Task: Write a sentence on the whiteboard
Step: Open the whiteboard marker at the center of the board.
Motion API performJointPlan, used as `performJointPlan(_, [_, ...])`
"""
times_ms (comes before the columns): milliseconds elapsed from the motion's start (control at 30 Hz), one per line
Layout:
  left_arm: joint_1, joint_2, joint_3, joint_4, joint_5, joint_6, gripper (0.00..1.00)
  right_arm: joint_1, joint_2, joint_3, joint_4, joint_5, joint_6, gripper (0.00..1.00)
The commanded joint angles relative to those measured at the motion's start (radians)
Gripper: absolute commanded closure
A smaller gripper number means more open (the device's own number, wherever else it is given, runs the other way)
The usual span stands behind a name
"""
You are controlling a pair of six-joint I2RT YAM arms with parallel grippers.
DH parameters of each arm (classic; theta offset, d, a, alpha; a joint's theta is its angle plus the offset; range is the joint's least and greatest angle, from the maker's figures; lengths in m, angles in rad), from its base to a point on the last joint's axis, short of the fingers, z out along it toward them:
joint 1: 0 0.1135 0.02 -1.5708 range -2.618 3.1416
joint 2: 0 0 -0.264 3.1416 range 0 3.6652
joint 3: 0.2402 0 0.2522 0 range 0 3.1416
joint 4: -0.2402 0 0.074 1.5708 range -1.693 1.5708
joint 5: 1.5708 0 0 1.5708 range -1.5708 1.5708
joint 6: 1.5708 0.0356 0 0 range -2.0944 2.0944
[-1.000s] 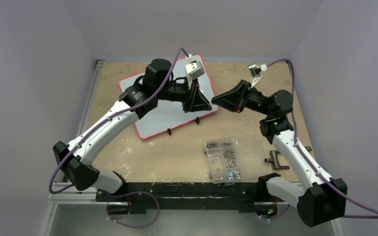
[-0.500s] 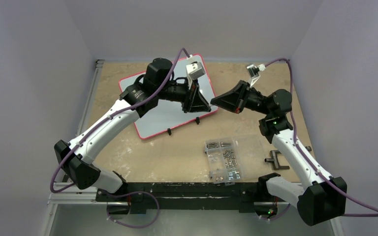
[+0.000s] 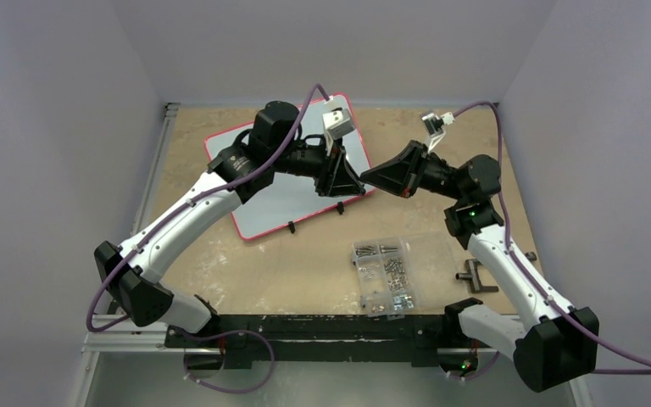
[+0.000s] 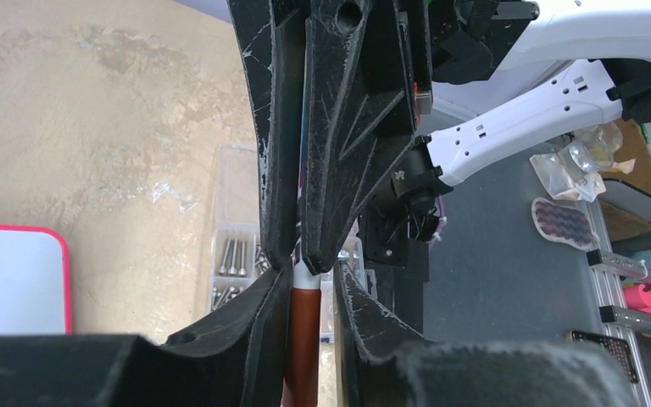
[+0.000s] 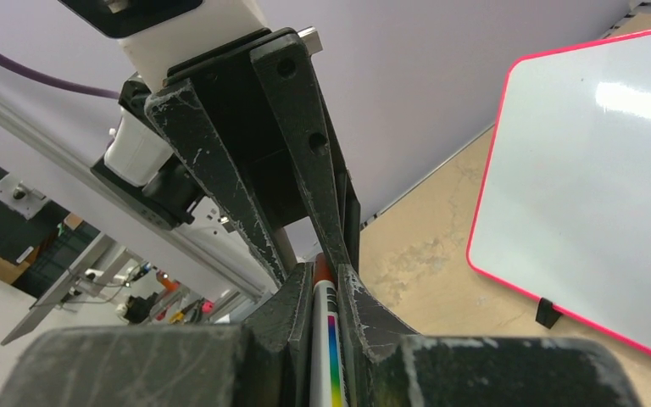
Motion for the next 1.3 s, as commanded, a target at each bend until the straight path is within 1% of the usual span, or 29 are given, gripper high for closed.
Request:
performJointPlan(0, [-0.013,-0.036,0.005,0.077,0.011,0.022,0.74,0.021,-0.019,0.033,-0.027,0.006,-0.027,1.0])
performJointPlan(133, [-0.012,-0.068,-0.022,0.061,0.009,0.043,0.63,0.021,-0.02,0.038,-0.039,0.024,-0.03,1.0])
performJointPlan(200, [-0.011,-0.08,-0.034,0.05,0.007,0.054,0.62,0.021,-0.02,0.042,-0.042,0.029,-0.03,1.0])
performJointPlan(300, [-0.004,-0.093,-0.049,0.045,0.003,0.058,0.62,0.021,-0.022,0.046,-0.047,0.031,-0.03,1.0])
performJointPlan(433, [0.002,-0.102,-0.054,0.034,-0.008,0.065,0.68,0.021,-0.024,0.051,-0.053,0.03,-0.03,1.0])
performJointPlan(533, [0.004,-0.103,-0.053,0.024,-0.016,0.074,0.7,0.021,-0.028,0.053,-0.054,0.033,-0.03,1.0])
performJointPlan(967, [0.01,-0.104,-0.066,-0.027,-0.059,0.105,0.7,0.021,-0.031,0.065,-0.06,0.03,-0.03,1.0])
performJointPlan(1133, [0.015,-0.107,-0.071,-0.04,-0.07,0.117,0.76,0.021,-0.028,0.068,-0.061,0.03,-0.03,1.0])
performJointPlan(1167, [0.016,-0.108,-0.073,-0.04,-0.071,0.12,0.8,0.021,-0.027,0.069,-0.061,0.03,-0.03,1.0])
performJointPlan(1267, [0.016,-0.109,-0.075,-0.036,-0.078,0.121,1.0,0.021,-0.023,0.069,-0.06,0.027,-0.031,1.0])
